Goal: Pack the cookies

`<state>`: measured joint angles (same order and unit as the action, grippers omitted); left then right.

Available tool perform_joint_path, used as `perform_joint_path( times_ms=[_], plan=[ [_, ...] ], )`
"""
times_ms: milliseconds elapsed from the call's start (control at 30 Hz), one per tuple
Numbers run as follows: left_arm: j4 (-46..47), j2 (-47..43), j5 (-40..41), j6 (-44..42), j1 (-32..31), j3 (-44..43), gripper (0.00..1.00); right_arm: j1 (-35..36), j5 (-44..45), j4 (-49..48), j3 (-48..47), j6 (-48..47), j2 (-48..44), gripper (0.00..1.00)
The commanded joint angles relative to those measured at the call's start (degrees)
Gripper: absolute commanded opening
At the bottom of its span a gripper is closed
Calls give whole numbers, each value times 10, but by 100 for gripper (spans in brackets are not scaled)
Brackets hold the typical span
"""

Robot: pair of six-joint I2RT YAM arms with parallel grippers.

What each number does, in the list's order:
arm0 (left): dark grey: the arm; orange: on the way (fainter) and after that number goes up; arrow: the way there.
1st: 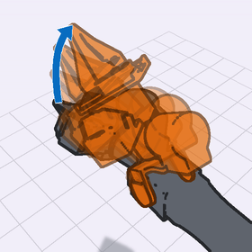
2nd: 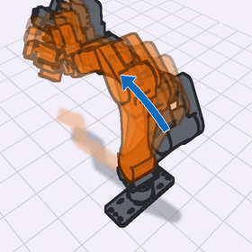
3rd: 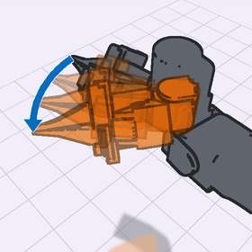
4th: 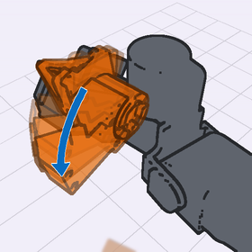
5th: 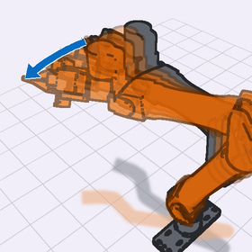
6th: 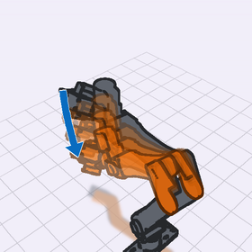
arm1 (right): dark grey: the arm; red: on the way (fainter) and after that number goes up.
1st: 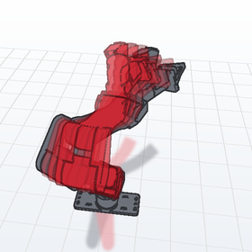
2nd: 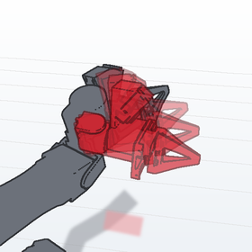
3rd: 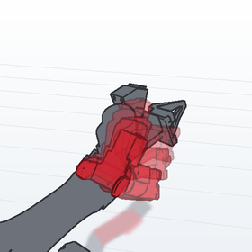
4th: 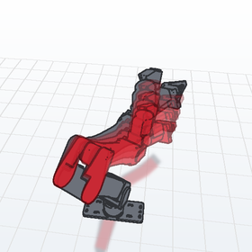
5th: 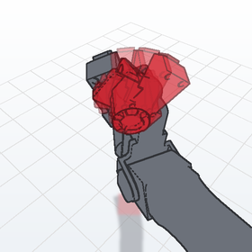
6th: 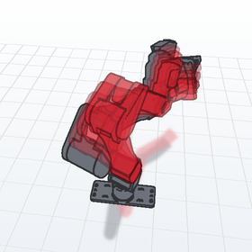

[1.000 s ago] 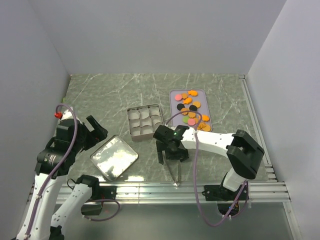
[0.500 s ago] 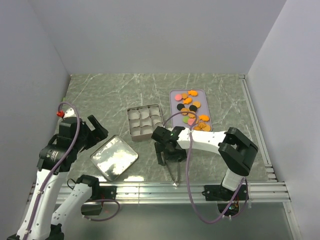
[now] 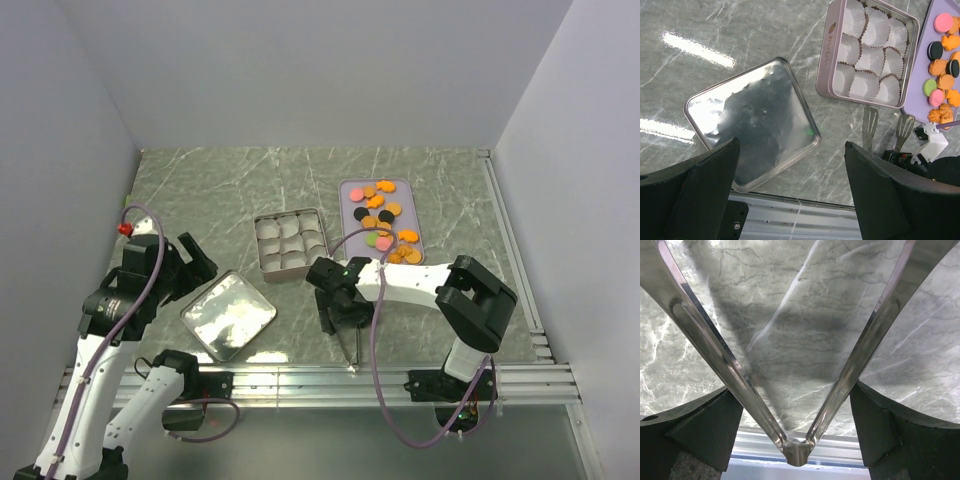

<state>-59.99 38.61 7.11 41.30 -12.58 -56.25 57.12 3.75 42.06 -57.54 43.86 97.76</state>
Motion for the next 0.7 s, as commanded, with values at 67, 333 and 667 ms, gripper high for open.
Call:
perform_joint_path(
  times_ms=[67,333,667],
  plan=[
    [-6,-9,-10,-16,-3,-1,92,21,1,-16,16,41,39,85],
    [-22,-28,-11,-21,-10,-6,92,37,29,10,15,97,45,75],
    [-11,-13,-25,-16,-25,-60,92,41,117,225,-105,125,-92,71]
  ],
)
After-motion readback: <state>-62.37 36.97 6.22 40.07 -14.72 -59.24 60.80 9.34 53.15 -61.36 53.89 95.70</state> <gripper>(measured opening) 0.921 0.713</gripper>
